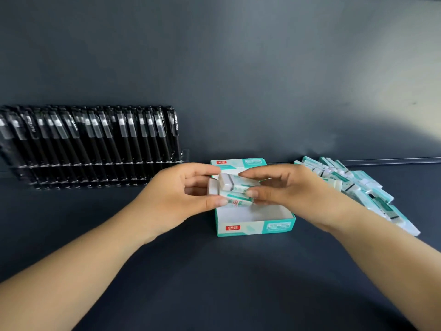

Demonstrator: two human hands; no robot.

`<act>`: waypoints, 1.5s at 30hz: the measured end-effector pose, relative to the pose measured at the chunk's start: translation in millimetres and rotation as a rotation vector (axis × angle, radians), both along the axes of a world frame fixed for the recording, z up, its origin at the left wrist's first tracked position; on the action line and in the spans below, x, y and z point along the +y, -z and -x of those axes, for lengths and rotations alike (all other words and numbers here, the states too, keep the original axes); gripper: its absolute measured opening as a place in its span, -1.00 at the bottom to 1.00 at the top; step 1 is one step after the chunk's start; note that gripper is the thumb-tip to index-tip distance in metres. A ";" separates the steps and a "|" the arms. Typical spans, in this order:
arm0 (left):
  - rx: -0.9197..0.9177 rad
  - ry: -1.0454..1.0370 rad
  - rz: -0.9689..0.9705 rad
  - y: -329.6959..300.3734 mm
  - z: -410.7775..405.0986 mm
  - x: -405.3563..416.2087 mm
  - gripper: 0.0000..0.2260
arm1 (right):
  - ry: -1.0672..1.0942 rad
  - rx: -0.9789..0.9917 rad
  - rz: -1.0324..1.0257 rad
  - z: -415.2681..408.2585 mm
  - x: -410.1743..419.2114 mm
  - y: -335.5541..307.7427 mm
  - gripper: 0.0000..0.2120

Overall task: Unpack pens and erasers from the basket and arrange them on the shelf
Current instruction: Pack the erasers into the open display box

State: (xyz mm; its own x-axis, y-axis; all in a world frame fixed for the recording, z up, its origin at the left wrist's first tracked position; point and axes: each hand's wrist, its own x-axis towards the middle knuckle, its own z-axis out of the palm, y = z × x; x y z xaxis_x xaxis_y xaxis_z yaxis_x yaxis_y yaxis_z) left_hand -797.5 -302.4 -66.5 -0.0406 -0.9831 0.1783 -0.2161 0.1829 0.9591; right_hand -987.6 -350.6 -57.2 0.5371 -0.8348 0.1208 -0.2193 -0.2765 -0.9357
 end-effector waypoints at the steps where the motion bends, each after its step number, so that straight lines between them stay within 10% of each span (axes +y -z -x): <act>1: 0.007 -0.004 0.002 1.2 -2.6 -1.5 -0.63 | 0.019 -0.017 0.003 0.7 -3.1 1.2 -0.78; 19: 0.228 -0.128 0.029 38.2 -27.6 -24.9 -0.70 | 0.101 0.664 0.639 0.8 -24.1 24.7 -0.67; 45: 0.056 -0.035 0.039 55.2 -25.9 -22.6 -0.70 | -0.010 0.665 0.170 -9.4 -25.2 19.5 -0.78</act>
State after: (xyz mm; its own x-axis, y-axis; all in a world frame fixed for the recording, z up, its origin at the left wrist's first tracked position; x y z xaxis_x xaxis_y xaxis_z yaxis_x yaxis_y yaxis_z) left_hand -771.6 -325.1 -121.7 0.0050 -0.9761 0.2174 -0.1693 0.2135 0.9622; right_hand -978.2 -375.8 -76.7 0.5498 -0.8282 -0.1087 -0.7290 -0.4122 -0.5465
